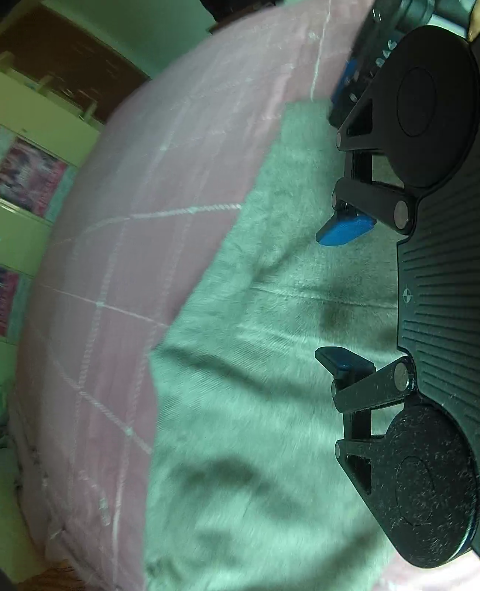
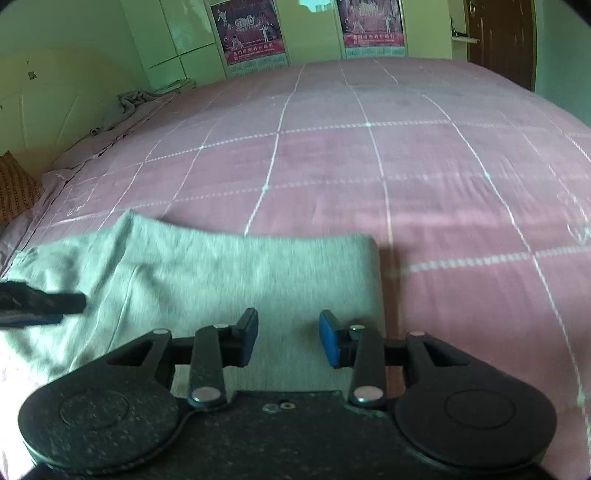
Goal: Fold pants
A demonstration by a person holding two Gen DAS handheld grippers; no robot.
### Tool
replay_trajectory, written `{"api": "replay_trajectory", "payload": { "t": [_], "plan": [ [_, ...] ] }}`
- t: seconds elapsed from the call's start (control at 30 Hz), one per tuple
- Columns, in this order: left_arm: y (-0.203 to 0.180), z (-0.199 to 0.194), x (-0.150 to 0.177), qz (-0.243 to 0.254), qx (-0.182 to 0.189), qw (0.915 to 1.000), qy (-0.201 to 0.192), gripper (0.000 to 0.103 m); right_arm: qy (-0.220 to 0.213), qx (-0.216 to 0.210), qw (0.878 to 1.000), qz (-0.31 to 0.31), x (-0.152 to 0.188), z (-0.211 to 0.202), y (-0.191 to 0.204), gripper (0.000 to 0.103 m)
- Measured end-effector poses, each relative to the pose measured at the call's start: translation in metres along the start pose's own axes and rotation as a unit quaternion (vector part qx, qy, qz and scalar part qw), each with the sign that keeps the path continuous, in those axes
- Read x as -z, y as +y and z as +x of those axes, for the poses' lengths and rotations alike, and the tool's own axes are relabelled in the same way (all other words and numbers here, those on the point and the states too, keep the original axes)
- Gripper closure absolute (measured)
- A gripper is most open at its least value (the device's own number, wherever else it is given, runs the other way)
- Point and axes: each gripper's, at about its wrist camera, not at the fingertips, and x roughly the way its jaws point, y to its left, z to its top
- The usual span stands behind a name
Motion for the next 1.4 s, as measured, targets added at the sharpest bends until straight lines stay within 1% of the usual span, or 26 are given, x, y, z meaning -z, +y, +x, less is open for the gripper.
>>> {"api": "replay_trajectory", "payload": {
  "t": [0.03, 0.07, 0.1, 0.13, 0.17, 0.2, 0.23, 0.3, 0.4, 0.5, 0.6, 0.7, 0.73, 0.8, 0.9, 0.97, 1.03, 1.1, 1.17, 1.23, 1.27, 1.33, 1.37, 1.4],
  "plan": [
    [-0.005, 0.009, 0.001, 0.007, -0.013, 0.9999, 0.002, 0.042, 0.0, 0.005, 1.0, -0.003, -0.003, 0.005, 0.001, 0.067],
    [-0.009, 0.014, 0.004, 0.026, -0.029, 0.9993, 0.002, 0.042, 0.002, 0.01, 1.0, -0.007, -0.005, 0.012, 0.002, 0.067],
    [-0.012, 0.024, 0.006, 0.048, -0.046, 0.9978, 0.008, 0.037, 0.006, 0.016, 1.0, -0.008, -0.007, 0.018, 0.002, 0.067],
    [-0.011, 0.033, 0.008, 0.058, -0.061, 0.9963, 0.015, 0.03, 0.008, 0.019, 1.0, -0.008, -0.009, 0.024, 0.002, 0.066],
    [-0.007, 0.039, 0.01, 0.052, -0.056, 0.9969, 0.014, 0.024, 0.011, 0.023, 1.0, -0.012, -0.009, 0.03, 0.002, 0.066],
    [-0.005, 0.041, 0.009, 0.049, -0.053, 0.9973, 0.013, 0.021, 0.022, 0.031, 0.999, -0.023, -0.008, 0.038, 0.003, 0.066],
    [-0.007, 0.042, 0.009, 0.055, -0.057, 0.9968, 0.013, 0.02, 0.041, 0.038, 0.998, -0.037, -0.005, 0.049, 0.004, 0.066],
    [-0.012, 0.043, 0.011, 0.064, -0.06, 0.996, 0.013, 0.016, 0.035, 0.044, 0.996, -0.067, 0.002, 0.059, 0.007, 0.065],
    [-0.016, 0.04, 0.015, 0.069, -0.062, 0.9956, 0.013, 0.016, 0.037, 0.054, 0.995, -0.074, 0.003, 0.06, 0.012, 0.064],
    [-0.016, 0.03, 0.024, 0.069, -0.053, 0.996, 0.02, 0.015, 0.046, 0.052, 0.994, -0.081, 0.002, 0.05, 0.015, 0.064],
    [-0.013, 0.015, 0.039, 0.08, -0.048, 0.9955, 0.018, 0.015, 0.034, 0.021, 0.998, -0.058, 0.009, 0.027, 0.019, 0.064],
    [-0.009, 0.006, 0.05, 0.08, -0.046, 0.9955, 0.021, 0.015, 0.028, 0.008, 0.996, -0.084, 0.028, 0.014, 0.033, 0.062],
    [-0.009, 0.004, 0.054, 0.084, -0.046, 0.9952, 0.021, 0.015, 0.037, 0.009, 0.995, -0.094, 0.037, 0.016, 0.036, 0.061],
    [-0.006, -0.001, 0.056, 0.078, -0.043, 0.9958, 0.023, 0.015, 0.03, 0.018, 0.994, -0.107, 0.046, 0.014, 0.04, 0.061],
    [-0.003, -0.008, 0.057, 0.07, -0.042, 0.9964, 0.023, 0.015, 0.041, 0.014, 0.995, -0.095, 0.041, 0.007, 0.042, 0.061],
    [-0.002, -0.01, 0.059, 0.071, -0.044, 0.9963, 0.021, 0.015, 0.031, 0.014, 0.996, -0.08, 0.04, -0.001, 0.039, 0.058],
    [0.0, -0.011, 0.059, 0.071, -0.045, 0.9962, 0.021, 0.015, 0.018, 0.026, 0.997, -0.072, 0.044, -0.008, 0.035, 0.054],
    [0.001, -0.013, 0.059, 0.073, -0.047, 0.9961, 0.019, 0.015, 0.038, 0.031, 0.996, -0.08, 0.052, -0.003, 0.031, 0.054],
    [0.003, -0.015, 0.059, 0.069, -0.048, 0.9963, 0.018, 0.015, 0.035, 0.032, 0.996, -0.081, 0.051, -0.008, 0.033, 0.054],
    [0.007, -0.02, 0.059, 0.064, -0.048, 0.9967, 0.016, 0.015, 0.026, 0.026, 0.998, -0.056, 0.046, -0.015, 0.03, 0.054],
    [0.009, -0.023, 0.059, 0.063, -0.049, 0.9968, 0.013, 0.015, 0.015, 0.028, 0.999, -0.044, 0.045, -0.021, 0.027, 0.052],
    [0.013, -0.027, 0.06, 0.061, -0.051, 0.9968, 0.01, 0.015, 0.003, 0.047, 0.998, -0.04, 0.047, -0.025, 0.023, 0.049],
    [0.016, -0.029, 0.06, 0.059, -0.052, 0.9969, 0.008, 0.015, 0.02, 0.058, 0.997, -0.048, 0.05, -0.019, 0.021, 0.049],
    [0.019, -0.032, 0.059, 0.056, -0.052, 0.9971, 0.006, 0.015, 0.038, 0.058, 0.996, -0.055, 0.053, -0.014, 0.019, 0.049]
  ]
}}
